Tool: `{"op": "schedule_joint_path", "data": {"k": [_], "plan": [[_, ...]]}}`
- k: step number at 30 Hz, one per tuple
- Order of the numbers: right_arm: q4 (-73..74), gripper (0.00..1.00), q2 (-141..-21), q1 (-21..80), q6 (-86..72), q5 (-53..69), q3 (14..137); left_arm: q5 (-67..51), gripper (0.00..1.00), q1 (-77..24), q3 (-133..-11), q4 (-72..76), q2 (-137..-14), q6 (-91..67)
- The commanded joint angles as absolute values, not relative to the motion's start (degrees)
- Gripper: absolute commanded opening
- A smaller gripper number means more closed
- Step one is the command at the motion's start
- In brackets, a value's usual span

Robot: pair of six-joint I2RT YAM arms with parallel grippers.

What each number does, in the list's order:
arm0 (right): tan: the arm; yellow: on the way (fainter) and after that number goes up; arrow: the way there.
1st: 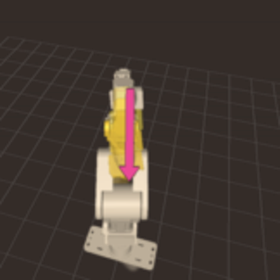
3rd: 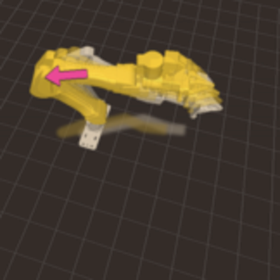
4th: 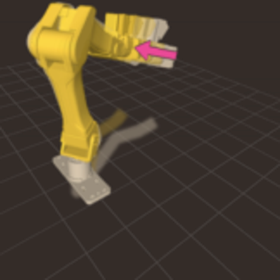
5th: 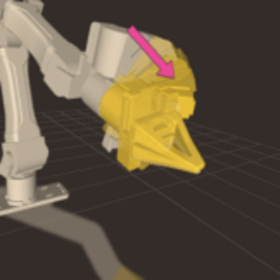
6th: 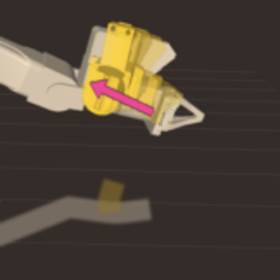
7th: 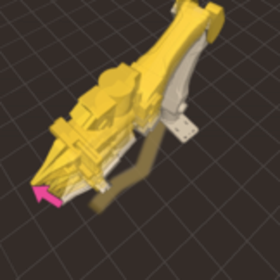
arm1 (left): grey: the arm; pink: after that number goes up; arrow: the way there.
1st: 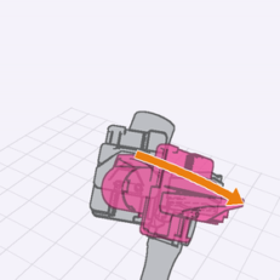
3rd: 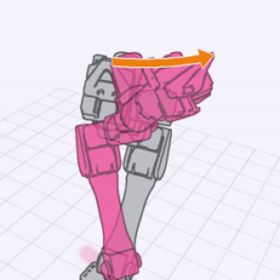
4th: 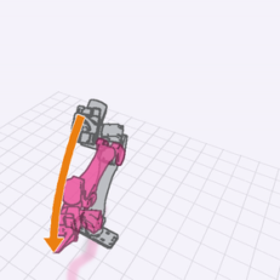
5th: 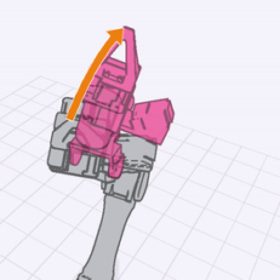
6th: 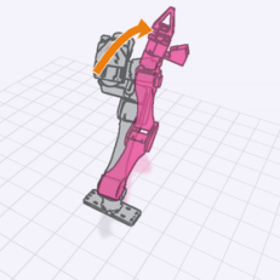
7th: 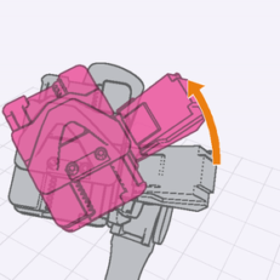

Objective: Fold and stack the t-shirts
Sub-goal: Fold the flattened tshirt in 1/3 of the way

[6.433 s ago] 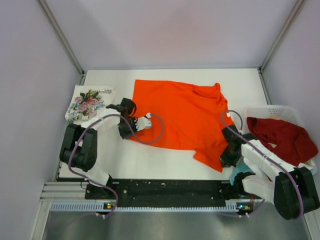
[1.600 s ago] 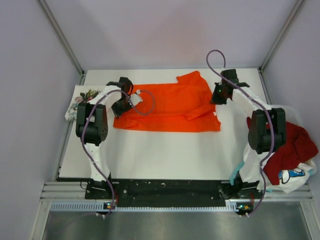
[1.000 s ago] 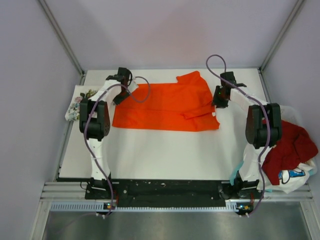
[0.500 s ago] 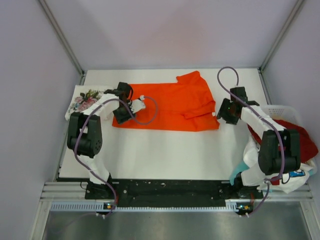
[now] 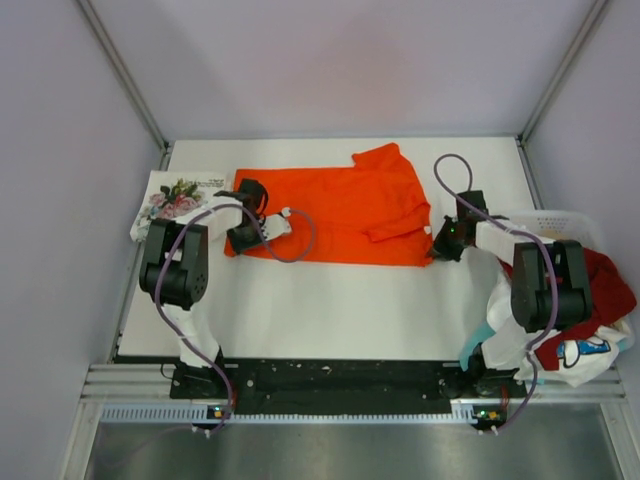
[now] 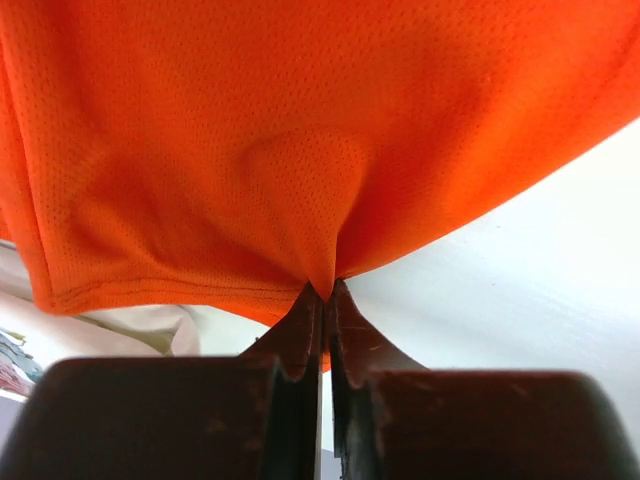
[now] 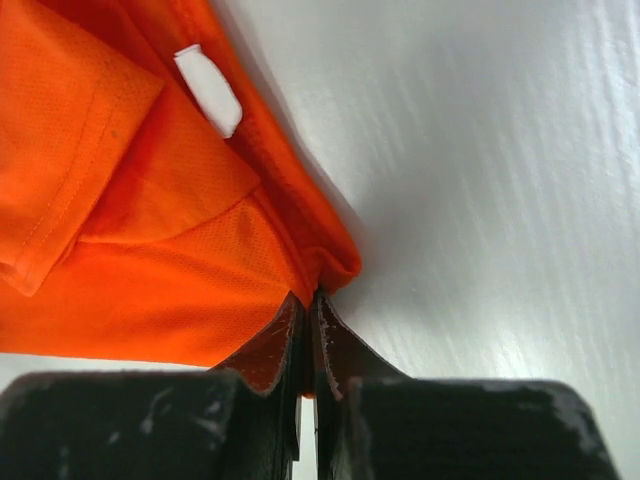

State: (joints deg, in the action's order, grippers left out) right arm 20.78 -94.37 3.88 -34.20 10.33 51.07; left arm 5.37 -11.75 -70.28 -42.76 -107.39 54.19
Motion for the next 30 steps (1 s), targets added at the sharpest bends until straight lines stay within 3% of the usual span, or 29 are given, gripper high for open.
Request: {"op": "schedule_joint_path", "data": {"k": [1,17,23,25,29,30], "plan": [[24.86,0.00,-89.49,1.67,-34.81,7.48,47.64,4.57,0.00,-11.43,-67.33,-42.36,-105.65,53.27],[48.16,0.00,-58.02,1.76,-42.00,7.81,35.33,-1.65,0.00,-13.71,-52.83,-65.82,-88.96,48.78],[56.59,0.00,-51.78,2.55,-43.07,8.09,35.07,-6.14,0.22,-14.94,-51.94,-72.15,-84.20,48.08],[59.49,0.27,-49.23,2.55,-43.15,6.07,35.94,-7.99,0.34,-15.12,-53.34,-73.65,-83.85,47.99],[60.30,0.49,-46.14,2.55,-43.77,4.66,40.93,-8.00,0.52,-14.33,-60.27,-71.29,-83.67,47.12],[58.38,0.60,-46.23,2.64,-42.81,4.66,43.22,-7.82,0.55,-13.46,-63.43,-69.71,-84.37,46.15]]}}
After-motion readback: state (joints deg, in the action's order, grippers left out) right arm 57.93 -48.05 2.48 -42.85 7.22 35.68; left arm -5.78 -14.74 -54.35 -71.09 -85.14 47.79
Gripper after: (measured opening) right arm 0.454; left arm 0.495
